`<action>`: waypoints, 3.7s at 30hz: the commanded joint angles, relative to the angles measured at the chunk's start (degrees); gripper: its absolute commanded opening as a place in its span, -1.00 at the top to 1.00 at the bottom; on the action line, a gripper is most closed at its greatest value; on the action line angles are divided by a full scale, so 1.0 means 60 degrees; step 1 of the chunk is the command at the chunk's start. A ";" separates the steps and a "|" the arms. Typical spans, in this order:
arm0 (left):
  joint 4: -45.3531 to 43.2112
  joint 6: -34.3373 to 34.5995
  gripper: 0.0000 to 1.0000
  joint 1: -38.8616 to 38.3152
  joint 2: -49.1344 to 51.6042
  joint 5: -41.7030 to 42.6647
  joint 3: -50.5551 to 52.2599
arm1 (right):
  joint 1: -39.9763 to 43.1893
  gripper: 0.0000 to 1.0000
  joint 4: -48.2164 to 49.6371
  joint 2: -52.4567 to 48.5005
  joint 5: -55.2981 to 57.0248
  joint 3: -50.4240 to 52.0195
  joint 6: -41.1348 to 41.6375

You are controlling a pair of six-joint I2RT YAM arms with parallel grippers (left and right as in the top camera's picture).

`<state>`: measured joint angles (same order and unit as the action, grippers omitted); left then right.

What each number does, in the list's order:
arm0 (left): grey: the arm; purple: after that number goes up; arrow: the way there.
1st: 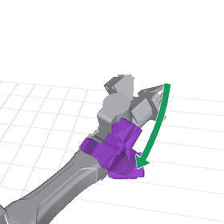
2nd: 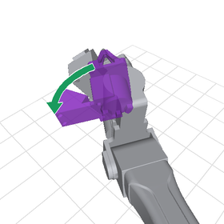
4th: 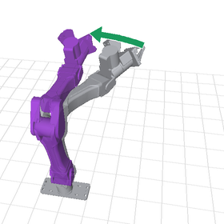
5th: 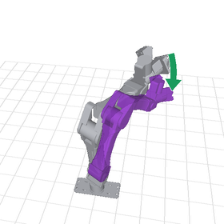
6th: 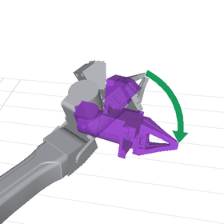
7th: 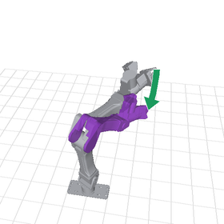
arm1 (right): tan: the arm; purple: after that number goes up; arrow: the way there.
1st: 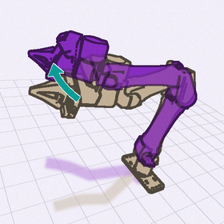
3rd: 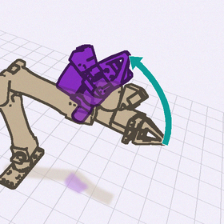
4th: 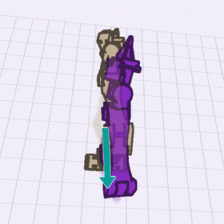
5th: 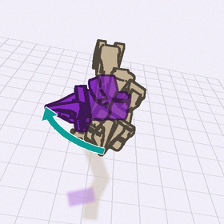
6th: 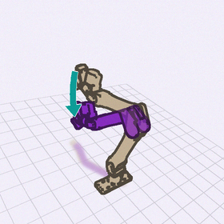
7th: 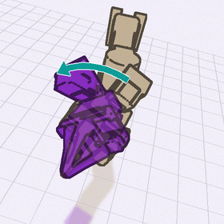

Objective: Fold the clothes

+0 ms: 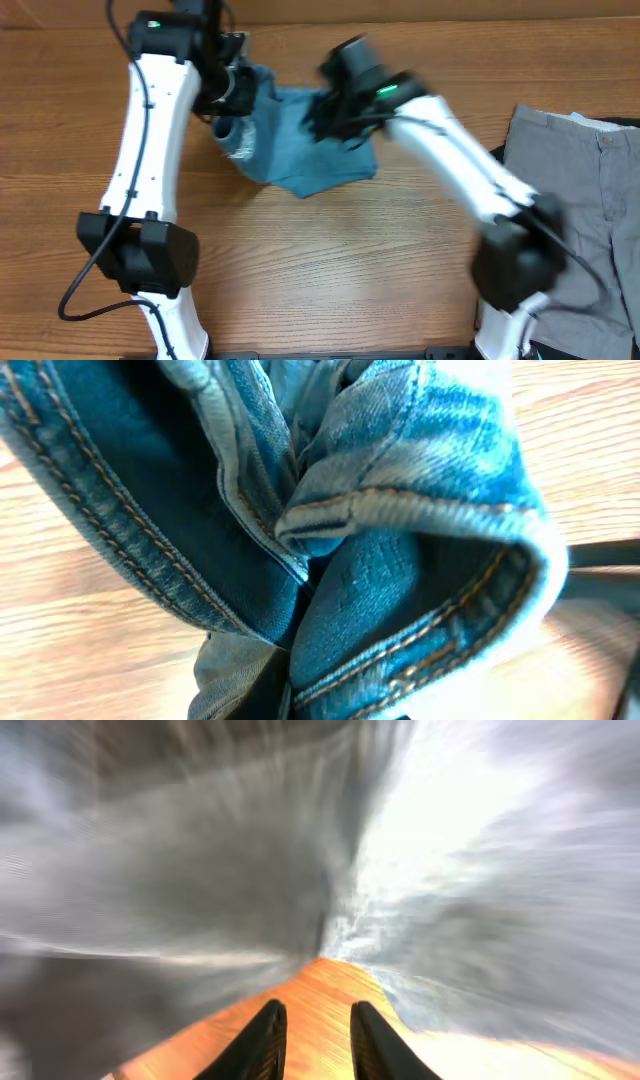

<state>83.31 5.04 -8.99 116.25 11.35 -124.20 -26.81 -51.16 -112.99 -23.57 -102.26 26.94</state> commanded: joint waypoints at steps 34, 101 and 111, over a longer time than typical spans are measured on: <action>-0.2900 0.4433 -1.00 -0.2226 0.2390 0.1024 -0.1198 | 0.3158 0.22 -0.3650 0.2291 -0.0051 0.0044 -0.3410; -0.3840 0.1038 -0.15 0.1497 0.1785 0.2364 0.3778 | 0.1158 0.49 -0.0055 0.0776 0.0871 0.3898 -0.2240; -0.1355 -0.1082 -0.18 0.2721 0.1785 0.5355 0.2790 | 0.1206 0.49 0.1606 0.1392 0.0907 0.3799 -0.2204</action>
<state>72.79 5.74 10.57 126.67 36.42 -107.72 -19.64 -43.51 -105.21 -18.63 -78.56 13.76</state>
